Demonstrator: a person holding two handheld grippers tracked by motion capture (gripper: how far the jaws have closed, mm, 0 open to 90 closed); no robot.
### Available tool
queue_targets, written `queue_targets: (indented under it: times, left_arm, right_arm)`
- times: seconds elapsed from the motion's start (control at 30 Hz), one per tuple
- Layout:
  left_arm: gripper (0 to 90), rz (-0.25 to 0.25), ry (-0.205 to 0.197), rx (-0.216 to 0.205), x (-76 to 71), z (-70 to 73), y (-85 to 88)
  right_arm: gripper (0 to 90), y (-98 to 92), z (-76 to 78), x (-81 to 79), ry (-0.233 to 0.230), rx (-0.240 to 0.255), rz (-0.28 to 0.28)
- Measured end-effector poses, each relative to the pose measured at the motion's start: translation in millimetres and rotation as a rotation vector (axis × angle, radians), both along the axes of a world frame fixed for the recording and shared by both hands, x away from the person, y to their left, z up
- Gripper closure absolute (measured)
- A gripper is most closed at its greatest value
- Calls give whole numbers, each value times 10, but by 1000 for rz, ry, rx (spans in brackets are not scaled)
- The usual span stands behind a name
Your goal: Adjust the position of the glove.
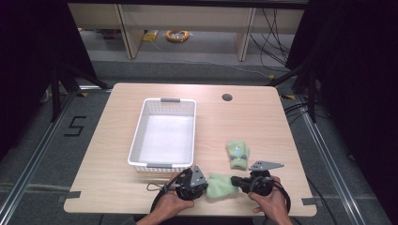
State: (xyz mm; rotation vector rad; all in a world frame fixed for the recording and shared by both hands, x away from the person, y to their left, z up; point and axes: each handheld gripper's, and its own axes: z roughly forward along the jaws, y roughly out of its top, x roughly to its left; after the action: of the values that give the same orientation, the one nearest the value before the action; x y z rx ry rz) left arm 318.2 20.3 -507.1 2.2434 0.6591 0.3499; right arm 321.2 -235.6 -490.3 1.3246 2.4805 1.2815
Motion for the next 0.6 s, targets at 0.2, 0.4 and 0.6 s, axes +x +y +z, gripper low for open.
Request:
queue_targets:
  times: [0.2, 0.4, 0.6]
  left_arm:
    - [803, 6, 11, 4, 12, -28, 13]
    - [704, 24, 38, 9, 27, -19, 71]
    - [571, 65, 49, -31, -45, 49, 192]
  right_arm:
    - [816, 63, -82, -22, -4, -98, -9]
    - [706, 50, -55, -12, -9, -105, -18]
    - [603, -10, 107, 9, -49, -72, -66]
